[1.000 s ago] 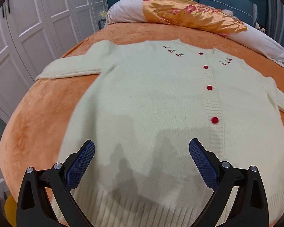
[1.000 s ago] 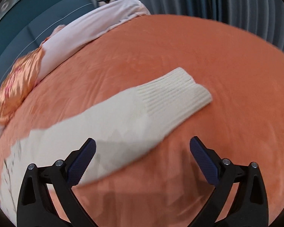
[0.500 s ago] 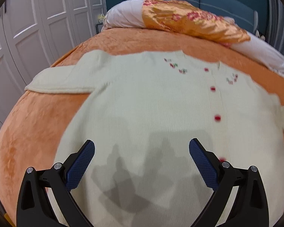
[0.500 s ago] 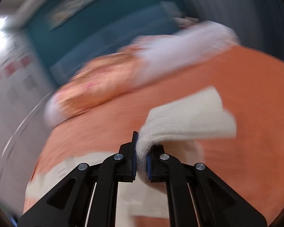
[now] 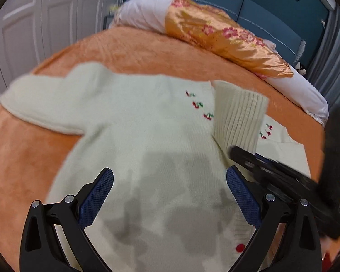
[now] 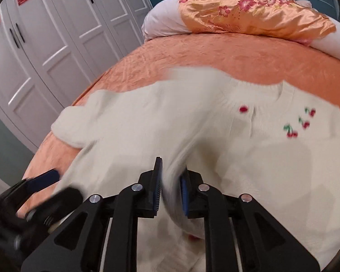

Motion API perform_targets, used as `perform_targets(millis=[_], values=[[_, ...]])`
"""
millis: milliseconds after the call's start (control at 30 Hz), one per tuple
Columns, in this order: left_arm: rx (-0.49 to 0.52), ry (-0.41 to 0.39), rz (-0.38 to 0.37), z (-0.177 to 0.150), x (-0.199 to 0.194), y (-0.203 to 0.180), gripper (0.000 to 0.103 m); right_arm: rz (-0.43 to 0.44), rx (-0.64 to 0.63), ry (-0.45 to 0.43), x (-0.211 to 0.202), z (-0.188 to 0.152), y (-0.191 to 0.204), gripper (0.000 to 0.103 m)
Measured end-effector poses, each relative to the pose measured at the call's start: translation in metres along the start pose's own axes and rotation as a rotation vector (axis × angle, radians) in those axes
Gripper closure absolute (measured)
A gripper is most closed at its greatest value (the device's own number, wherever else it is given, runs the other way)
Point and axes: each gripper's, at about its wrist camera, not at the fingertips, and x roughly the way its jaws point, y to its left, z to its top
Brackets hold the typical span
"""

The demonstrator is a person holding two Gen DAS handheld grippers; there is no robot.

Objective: Fold small clothes

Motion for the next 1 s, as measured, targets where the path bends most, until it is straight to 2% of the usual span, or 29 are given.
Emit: perform_targets(millis=[33, 67, 100, 167, 200, 267, 333, 467, 567, 633, 800, 833, 867, 900, 967, 1000], values=[[-0.014, 0.016, -0.021, 0.0, 0.006, 0.001, 0.006, 0.023, 0.039, -0.032, -0.012, -0.003, -0.007, 0.076], [-0.024, 0.026, -0.036, -0.001, 0.01, 0.001, 0.006, 0.023, 0.091, -0.096, -0.035, -0.01, -0.02, 0.059], [-0.036, 0.037, -0.06, -0.002, 0.015, 0.001, 0.006, 0.008, 0.12, -0.135, -0.052, -0.017, -0.032, 0.051], [-0.057, 0.049, -0.076, -0.002, 0.027, -0.003, 0.006, -0.029, 0.183, -0.175, -0.08, -0.023, -0.054, 0.052], [-0.066, 0.05, -0.082, -0.001, 0.034, -0.006, 0.006, -0.086, 0.234, -0.188, -0.097, -0.034, -0.074, 0.051], [-0.089, 0.061, -0.096, 0.002, 0.045, -0.007, 0.006, -0.158, 0.279, -0.188, -0.107, -0.046, -0.099, 0.051], [-0.137, 0.108, -0.079, 0.003, 0.06, -0.005, 0.006, -0.209, 0.352, -0.168, -0.12, -0.059, -0.127, 0.051], [-0.244, 0.088, -0.098, 0.0, 0.037, 0.004, 0.006, -0.138, 0.5, -0.19, -0.133, -0.082, -0.156, 0.051], [-0.294, 0.08, -0.102, -0.012, 0.019, 0.019, 0.006, -0.114, 0.506, -0.183, -0.126, -0.087, -0.151, 0.051], [-0.317, 0.111, -0.101, -0.018, 0.027, 0.028, 0.006, -0.118, 0.506, -0.173, -0.121, -0.085, -0.157, 0.051], [-0.259, 0.095, -0.074, 0.004, 0.044, 0.018, 0.007, -0.1, 0.606, -0.229, -0.111, -0.072, -0.172, 0.054], [-0.251, 0.09, -0.077, 0.009, 0.047, 0.017, 0.02, -0.092, 0.624, -0.238, -0.108, -0.068, -0.174, 0.058], [-0.242, 0.088, -0.086, 0.015, 0.05, 0.015, 0.041, -0.093, 0.635, -0.243, -0.105, -0.062, -0.176, 0.074], [-0.227, 0.088, -0.102, 0.025, 0.053, 0.012, 0.051, -0.099, 0.63, -0.247, -0.103, -0.054, -0.177, 0.093], [-0.199, 0.046, -0.122, 0.043, 0.051, 0.007, 0.088, -0.113, 0.6, -0.295, -0.108, -0.039, -0.173, 0.093], [-0.166, 0.014, -0.162, 0.059, 0.045, 0.003, 0.096, -0.116, 0.557, -0.347, -0.117, -0.027, -0.165, 0.094]])
